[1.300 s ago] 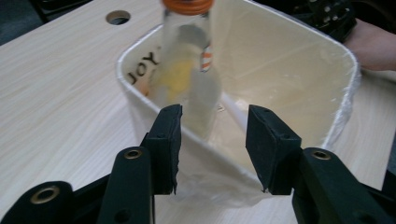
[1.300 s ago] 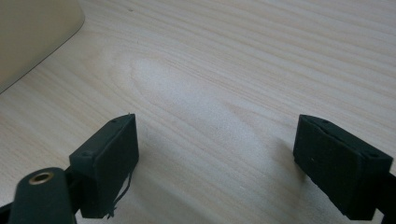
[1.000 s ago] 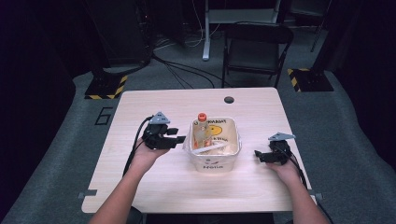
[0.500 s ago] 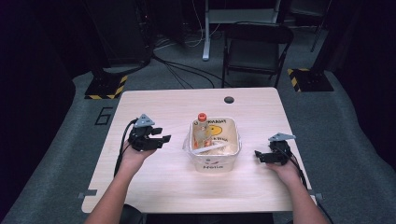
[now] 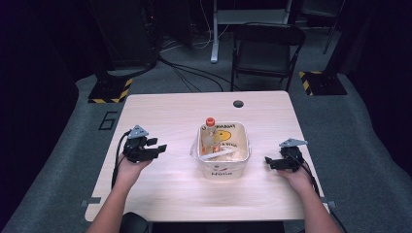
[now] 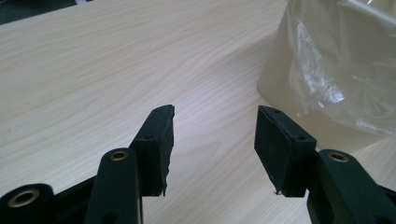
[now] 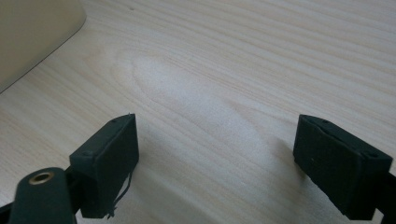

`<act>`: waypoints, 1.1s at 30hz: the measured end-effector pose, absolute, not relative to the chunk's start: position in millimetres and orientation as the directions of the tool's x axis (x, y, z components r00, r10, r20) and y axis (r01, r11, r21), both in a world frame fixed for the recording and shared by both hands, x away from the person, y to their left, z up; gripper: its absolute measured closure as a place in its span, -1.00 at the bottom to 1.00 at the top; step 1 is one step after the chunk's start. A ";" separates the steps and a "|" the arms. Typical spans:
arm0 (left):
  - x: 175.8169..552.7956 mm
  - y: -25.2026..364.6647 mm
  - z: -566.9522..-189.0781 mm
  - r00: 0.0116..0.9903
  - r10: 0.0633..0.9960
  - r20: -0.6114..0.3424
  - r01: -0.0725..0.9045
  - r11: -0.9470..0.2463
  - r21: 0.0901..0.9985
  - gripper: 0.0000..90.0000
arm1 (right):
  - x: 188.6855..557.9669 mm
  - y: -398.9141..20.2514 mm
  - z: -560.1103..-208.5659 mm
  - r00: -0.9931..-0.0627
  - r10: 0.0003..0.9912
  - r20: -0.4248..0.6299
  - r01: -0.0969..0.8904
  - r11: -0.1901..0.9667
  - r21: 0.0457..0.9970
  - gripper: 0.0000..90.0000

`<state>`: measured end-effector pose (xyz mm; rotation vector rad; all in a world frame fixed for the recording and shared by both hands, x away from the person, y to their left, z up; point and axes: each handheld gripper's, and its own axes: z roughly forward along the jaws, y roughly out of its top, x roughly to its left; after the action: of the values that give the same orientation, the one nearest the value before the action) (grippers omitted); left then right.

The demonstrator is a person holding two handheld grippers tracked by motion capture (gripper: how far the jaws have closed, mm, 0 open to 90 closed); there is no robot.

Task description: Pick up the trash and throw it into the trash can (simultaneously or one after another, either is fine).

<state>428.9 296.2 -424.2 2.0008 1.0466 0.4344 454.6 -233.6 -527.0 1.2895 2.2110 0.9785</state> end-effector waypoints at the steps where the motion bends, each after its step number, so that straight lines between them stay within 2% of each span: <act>1: 428.9 296.2 -424.2 0.595 0.801 -0.066 0.519 -0.321 0.792 0.06 | 454.5 -233.5 -527.0 -0.495 0.869 0.008 0.590 0.329 0.737 -0.70; 18: 423.5 322.8 -470.3 0.533 0.838 -0.118 0.567 -0.250 0.785 0.03 | 454.4 -233.5 -527.0 -0.495 0.869 0.008 0.590 0.329 0.737 -0.70; 28: 424.1 322.0 -477.8 0.541 0.836 -0.088 0.566 -0.285 0.773 0.02 | 454.2 -233.5 -527.0 -0.496 0.869 0.008 0.590 0.330 0.737 -0.70; 33: 425.6 319.4 -492.6 0.556 0.826 -0.091 0.596 -0.320 0.736 0.02 | 454.2 -233.6 -527.0 -0.496 0.868 0.008 0.590 0.330 0.737 -0.70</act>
<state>425.6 319.4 -492.6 2.0418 1.1399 0.3911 454.2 -233.6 -527.0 1.2897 2.2123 0.9790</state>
